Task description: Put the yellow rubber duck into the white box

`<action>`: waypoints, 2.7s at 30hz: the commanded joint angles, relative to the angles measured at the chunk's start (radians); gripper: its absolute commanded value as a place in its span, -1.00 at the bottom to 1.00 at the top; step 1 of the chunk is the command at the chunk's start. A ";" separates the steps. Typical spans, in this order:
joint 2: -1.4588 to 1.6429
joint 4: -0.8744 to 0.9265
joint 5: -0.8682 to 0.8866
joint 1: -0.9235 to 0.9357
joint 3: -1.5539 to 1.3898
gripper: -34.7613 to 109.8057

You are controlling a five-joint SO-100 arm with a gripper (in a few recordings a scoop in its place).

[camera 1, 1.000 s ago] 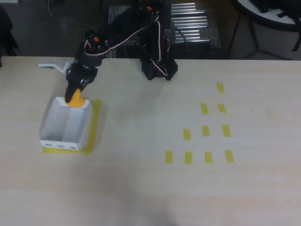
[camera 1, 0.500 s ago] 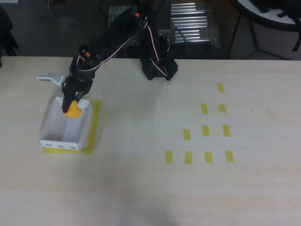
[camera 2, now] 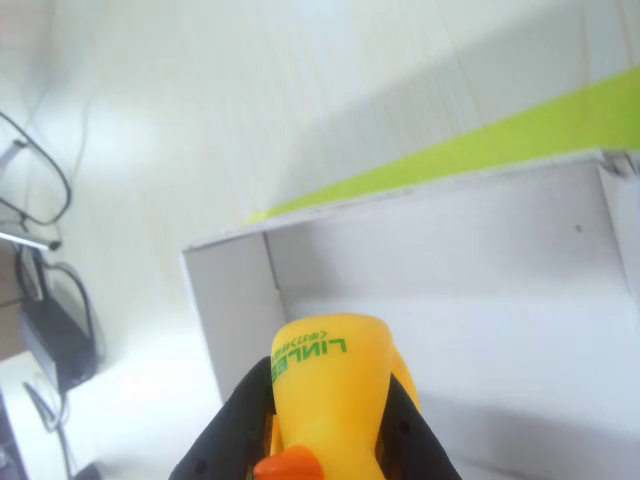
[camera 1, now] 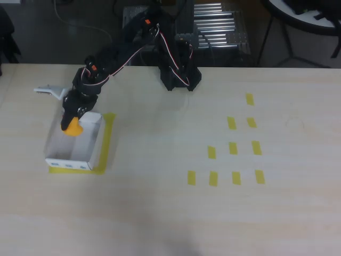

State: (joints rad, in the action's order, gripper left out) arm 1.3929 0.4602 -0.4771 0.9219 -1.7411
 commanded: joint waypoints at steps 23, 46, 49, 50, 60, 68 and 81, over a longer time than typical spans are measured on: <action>-0.028 -0.337 -0.104 0.014 -0.133 -0.28; 0.321 0.138 0.018 -0.129 -0.008 -0.48; 0.469 0.342 0.163 -0.219 0.100 -0.52; 0.525 0.397 0.222 -0.252 0.132 -0.52; 1.144 0.641 0.545 -0.779 0.003 -0.52; 1.618 0.634 0.736 -1.095 -0.634 -0.52; 1.940 0.586 0.733 -1.003 -1.282 -0.52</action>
State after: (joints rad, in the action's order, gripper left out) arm 3.2229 1.0753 0.2531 -0.1150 -2.8946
